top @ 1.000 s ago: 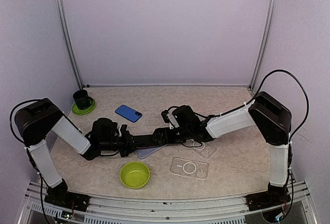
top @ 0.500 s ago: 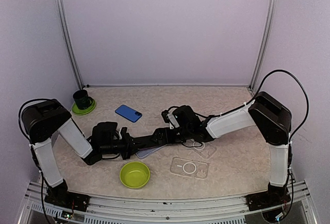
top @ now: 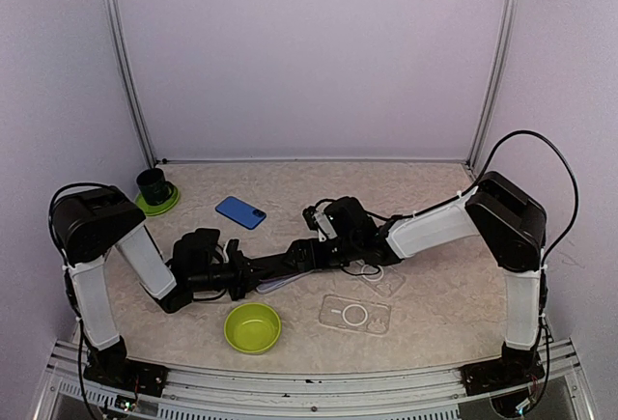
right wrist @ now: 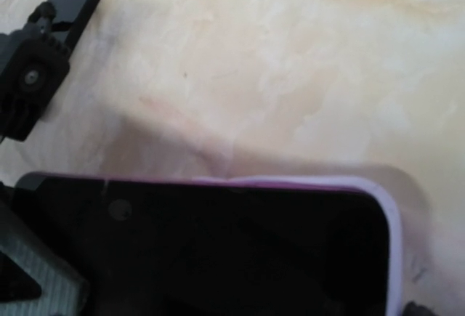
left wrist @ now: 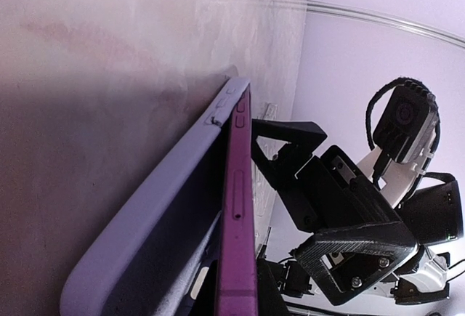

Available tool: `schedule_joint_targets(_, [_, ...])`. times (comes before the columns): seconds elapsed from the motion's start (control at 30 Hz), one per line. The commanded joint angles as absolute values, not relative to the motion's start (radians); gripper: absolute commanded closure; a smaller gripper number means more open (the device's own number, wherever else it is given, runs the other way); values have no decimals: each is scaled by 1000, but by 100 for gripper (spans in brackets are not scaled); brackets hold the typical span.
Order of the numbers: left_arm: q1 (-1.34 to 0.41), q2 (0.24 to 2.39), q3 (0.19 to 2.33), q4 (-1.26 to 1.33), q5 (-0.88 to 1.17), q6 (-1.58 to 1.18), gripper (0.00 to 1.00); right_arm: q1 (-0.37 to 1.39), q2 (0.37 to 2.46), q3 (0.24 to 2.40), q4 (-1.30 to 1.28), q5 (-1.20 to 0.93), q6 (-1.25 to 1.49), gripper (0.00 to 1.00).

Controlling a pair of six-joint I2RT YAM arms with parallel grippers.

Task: Put the phone into the phone case
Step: Press the top corners of the phone case.

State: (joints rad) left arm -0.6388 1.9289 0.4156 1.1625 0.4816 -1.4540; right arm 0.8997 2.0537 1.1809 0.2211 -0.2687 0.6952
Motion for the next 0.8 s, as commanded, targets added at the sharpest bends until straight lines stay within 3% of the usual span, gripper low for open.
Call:
schedule_joint_targets(0.0, [-671,1985,453,1015,505,-1429,100,965,2044,1198,234,-607,721,2])
schedule_joint_targets(0.33, [-651,1868,506,864,514,-1235,100,865,1935,1171,166,-573,676,1])
schedule_joint_targets(0.77, [-640,1769,501,939,562,-1143,100,795,1891,1141,152,-579,681,1])
